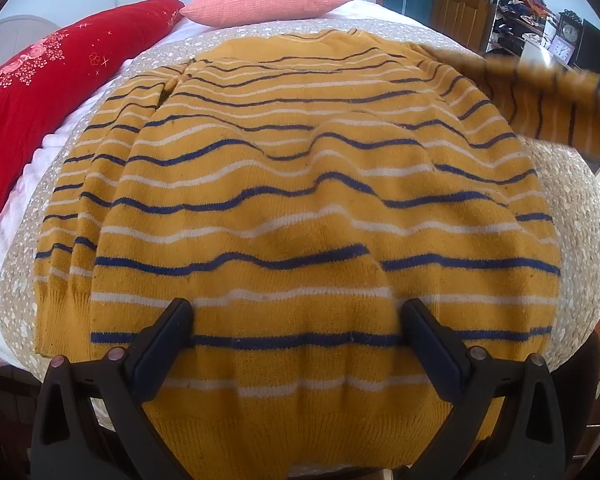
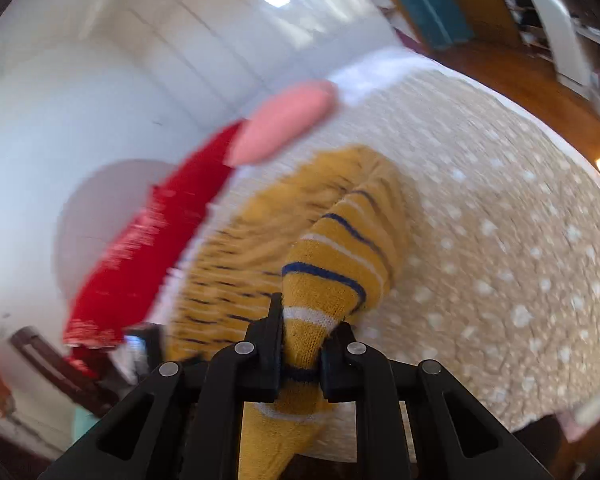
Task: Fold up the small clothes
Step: 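Grasp a sweater sleeve with the right gripper and spread it outward, then grasp the other sleeve with the left gripper and spread it outward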
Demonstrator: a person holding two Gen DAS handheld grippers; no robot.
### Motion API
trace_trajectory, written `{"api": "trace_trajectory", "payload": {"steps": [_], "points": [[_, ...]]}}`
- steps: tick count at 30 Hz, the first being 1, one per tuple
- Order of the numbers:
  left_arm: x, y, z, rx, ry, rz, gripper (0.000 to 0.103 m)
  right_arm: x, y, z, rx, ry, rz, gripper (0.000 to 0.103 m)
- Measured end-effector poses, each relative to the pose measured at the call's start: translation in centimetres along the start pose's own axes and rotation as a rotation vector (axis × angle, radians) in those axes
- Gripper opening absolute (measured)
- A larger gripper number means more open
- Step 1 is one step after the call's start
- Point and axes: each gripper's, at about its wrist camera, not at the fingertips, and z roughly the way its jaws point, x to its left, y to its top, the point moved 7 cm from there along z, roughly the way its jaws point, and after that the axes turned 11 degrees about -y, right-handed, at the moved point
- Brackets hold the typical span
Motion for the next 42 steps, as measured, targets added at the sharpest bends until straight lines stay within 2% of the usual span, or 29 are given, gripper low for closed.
{"api": "trace_trajectory", "payload": {"steps": [1, 3, 4, 5, 6, 7, 8, 10, 11, 13, 15, 18, 23, 28, 32, 33, 35, 37, 39, 41, 42], "points": [[0.0, 0.0, 0.0, -0.001, 0.0, 0.0, 0.103, -0.2, -0.2, -0.5, -0.006, -0.03, -0.013, 0.015], [0.0, 0.1, 0.1, -0.002, 0.002, 0.001, 0.103, -3.8, -1.0, -0.6, 0.021, -0.192, -0.005, 0.016], [0.0, 0.0, 0.1, -0.003, 0.002, 0.001, 0.103, -6.4, -1.6, -0.3, 0.053, -0.326, 0.024, 0.022], [0.1, 0.0, 0.1, -0.003, 0.002, 0.0, 0.103, -10.1, -2.5, -0.4, 0.088, -0.544, 0.059, 0.037], [0.1, 0.0, 0.1, -0.003, 0.002, 0.0, 0.103, -12.7, -3.3, -0.8, 0.11, -0.711, 0.075, 0.042], [0.1, 0.0, 0.1, -0.004, 0.003, 0.001, 0.103, -14.6, -4.1, -1.3, 0.131, -0.84, 0.089, 0.042], [0.1, 0.0, 0.1, -0.004, 0.004, 0.002, 0.103, -15.4, -4.8, -1.7, 0.134, -0.86, 0.109, 0.042], [0.1, 0.0, 0.1, -0.003, 0.008, 0.002, 0.103, -14.8, -5.2, -1.9, 0.105, -0.769, 0.152, 0.042], [0.0, 0.0, 0.1, -0.003, 0.01, 0.002, 0.103, -13.6, -5.3, -1.6, 0.092, -0.714, 0.143, 0.046], [0.0, 0.0, 0.1, -0.009, 0.018, 0.004, 0.103, -12.0, -4.4, -0.1, 0.089, -0.672, 0.095, 0.05], [-0.2, -0.1, 0.1, -0.015, 0.023, 0.01, 0.103, -10.4, -3.3, 2.2, 0.089, -0.614, 0.048, 0.051], [-0.2, -0.1, 0.0, -0.019, 0.023, 0.011, 0.103, -6.9, -3.3, 5.5, 0.112, -0.523, 0.007, 0.057], [-0.3, -0.2, -0.1, -0.036, 0.022, 0.018, 0.103, -1.7, -4.3, 11.0, 0.169, -0.421, -0.065, 0.059], [-0.5, -0.4, -0.1, -0.064, -0.001, 0.046, 0.103, 2.5, -4.8, 14.1, 0.189, -0.389, -0.167, 0.062], [-0.4, -0.1, -0.4, -0.055, -0.028, 0.033, 0.103, 4.8, -4.5, 15.3, 0.191, -0.357, -0.193, 0.065], [-0.2, 0.1, -1.4, -0.069, -0.036, 0.019, 0.1, 5.3, -4.5, 15.4, 0.191, -0.355, -0.207, 0.065], [0.1, 0.9, -4.4, -0.161, -0.058, 0.024, 0.098, 6.9, -4.5, 15.6, 0.183, -0.358, -0.256, 0.065], [1.3, 1.8, -7.9, -0.272, -0.012, 0.05, 0.098, 8.1, -4.7, 15.9, 0.172, -0.367, -0.31, 0.067], [4.1, 2.2, -10.2, -0.34, 0.091, 0.047, 0.099, 8.9, -5.0, 16.3, 0.17, -0.37, -0.343, 0.069], [8.2, 2.1, -10.5, -0.33, 0.164, -0.02, 0.101, 9.2, -5.3, 16.8, 0.183, -0.368, -0.348, 0.069], [10.6, 1.7, -10.0, -0.298, 0.175, -0.079, 0.101, 9.2, -5.4, 17.0, 0.188, -0.366, -0.344, 0.069]]}}
